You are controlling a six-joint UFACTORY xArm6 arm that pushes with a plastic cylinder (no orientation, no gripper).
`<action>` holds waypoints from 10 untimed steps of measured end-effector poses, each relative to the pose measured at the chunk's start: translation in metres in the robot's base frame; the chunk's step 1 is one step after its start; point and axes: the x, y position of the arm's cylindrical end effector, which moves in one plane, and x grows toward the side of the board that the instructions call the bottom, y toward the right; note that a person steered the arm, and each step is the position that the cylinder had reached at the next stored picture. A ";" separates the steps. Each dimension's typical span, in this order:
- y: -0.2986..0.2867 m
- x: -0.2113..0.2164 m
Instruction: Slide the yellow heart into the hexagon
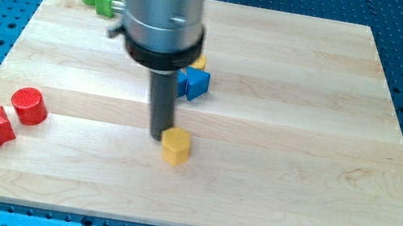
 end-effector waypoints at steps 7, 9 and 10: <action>-0.026 -0.129; 0.038 -0.180; 0.051 -0.160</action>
